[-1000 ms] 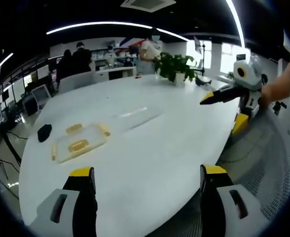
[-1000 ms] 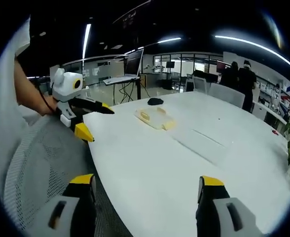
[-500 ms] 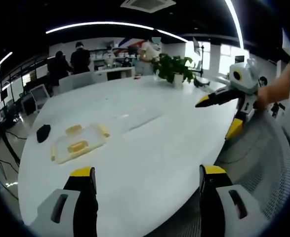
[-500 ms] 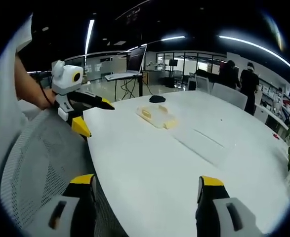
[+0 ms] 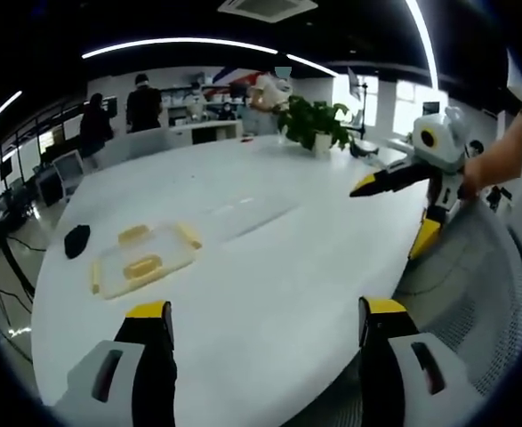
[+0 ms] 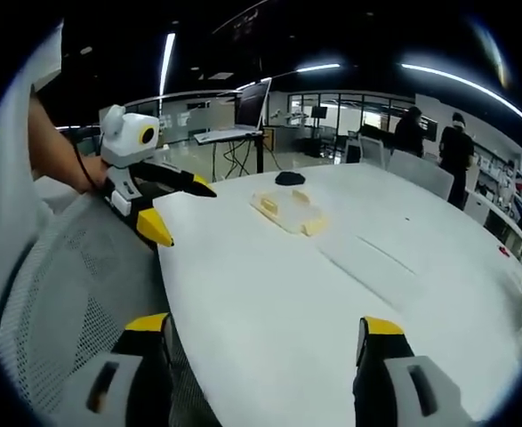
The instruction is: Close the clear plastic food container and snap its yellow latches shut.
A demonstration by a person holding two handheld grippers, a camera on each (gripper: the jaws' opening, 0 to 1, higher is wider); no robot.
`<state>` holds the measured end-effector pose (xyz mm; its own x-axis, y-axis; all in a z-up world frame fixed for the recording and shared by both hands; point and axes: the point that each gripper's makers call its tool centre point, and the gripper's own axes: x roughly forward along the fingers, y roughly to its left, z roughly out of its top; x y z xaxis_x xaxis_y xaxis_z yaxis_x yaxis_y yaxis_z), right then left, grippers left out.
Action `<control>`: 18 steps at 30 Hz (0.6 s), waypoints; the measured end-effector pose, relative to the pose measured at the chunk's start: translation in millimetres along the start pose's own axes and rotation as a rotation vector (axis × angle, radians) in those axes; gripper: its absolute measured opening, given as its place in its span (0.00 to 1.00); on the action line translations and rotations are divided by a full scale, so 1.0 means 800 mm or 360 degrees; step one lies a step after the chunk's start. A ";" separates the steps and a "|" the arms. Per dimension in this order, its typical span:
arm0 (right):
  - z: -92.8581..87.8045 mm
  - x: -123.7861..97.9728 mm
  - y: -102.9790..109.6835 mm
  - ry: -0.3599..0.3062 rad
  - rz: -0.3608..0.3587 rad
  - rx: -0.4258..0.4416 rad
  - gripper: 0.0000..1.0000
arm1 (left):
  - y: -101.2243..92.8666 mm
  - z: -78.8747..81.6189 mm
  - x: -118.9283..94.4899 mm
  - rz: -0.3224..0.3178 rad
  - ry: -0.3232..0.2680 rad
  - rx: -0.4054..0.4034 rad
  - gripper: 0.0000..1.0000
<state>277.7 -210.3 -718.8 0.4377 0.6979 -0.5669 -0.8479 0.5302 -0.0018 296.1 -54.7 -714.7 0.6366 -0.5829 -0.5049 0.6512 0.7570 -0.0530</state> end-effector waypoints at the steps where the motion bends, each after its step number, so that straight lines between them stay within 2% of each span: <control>1: 0.001 0.002 0.000 0.0000 0.0004 -0.0001 0.85 | 0.001 0.000 0.001 0.0000 0.0002 -0.0002 0.83; 18: 0.020 0.036 -0.014 0.0019 0.0060 -0.0045 0.83 | 0.029 -0.007 0.005 0.0017 0.0041 -0.0012 0.82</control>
<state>304.8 -188.4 -721.9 0.4020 0.7110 -0.5769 -0.8718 0.4899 -0.0036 311.4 -38.2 -722.6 0.6327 -0.5671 -0.5274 0.6413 0.7654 -0.0537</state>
